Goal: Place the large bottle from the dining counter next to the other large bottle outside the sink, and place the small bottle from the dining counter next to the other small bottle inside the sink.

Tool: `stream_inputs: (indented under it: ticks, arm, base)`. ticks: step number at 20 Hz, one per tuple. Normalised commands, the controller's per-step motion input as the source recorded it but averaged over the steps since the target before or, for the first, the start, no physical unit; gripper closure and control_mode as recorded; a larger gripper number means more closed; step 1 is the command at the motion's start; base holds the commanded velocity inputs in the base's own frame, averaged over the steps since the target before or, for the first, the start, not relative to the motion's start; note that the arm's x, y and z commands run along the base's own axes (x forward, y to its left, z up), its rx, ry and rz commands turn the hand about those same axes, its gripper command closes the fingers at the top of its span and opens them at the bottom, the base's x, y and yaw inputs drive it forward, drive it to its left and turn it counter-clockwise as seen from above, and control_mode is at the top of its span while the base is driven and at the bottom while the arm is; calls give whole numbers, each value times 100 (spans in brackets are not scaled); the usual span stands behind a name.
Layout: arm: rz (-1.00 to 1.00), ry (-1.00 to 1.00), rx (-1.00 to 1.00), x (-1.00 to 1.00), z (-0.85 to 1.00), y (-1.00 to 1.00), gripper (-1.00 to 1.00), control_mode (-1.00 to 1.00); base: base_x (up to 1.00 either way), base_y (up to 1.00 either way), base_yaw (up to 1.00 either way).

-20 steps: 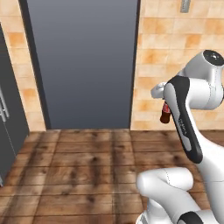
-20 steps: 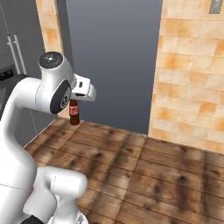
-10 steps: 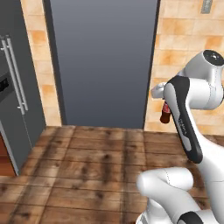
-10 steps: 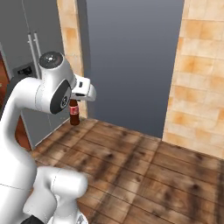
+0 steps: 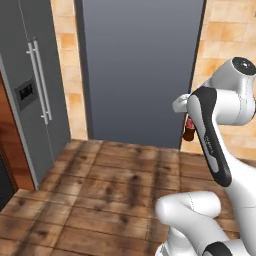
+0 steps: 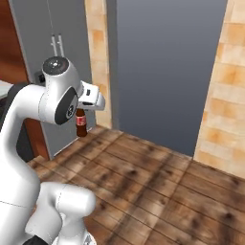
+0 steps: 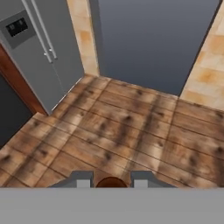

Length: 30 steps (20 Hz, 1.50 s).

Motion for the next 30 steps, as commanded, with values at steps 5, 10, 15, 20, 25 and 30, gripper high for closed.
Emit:
stream_inputs:
  ticks: [5, 10, 15, 20, 25, 30]
  arm:
    - [0, 0, 0, 0, 0, 0, 100, 100]
    - [0, 0, 0, 0, 0, 0, 100, 100]
    - [0, 0, 0, 0, 0, 0, 100, 100]
    - [0, 0, 0, 0, 0, 0, 100, 100]
    - [0, 0, 0, 0, 0, 0, 100, 100]
    - [0, 0, 0, 0, 0, 0, 100, 100]
  base:
    - [-1, 0, 25]
    - [-2, 0, 25]
    - [-2, 0, 25]
    - [-6, 0, 25]
    - [-2, 0, 25]
    - [-2, 0, 25]
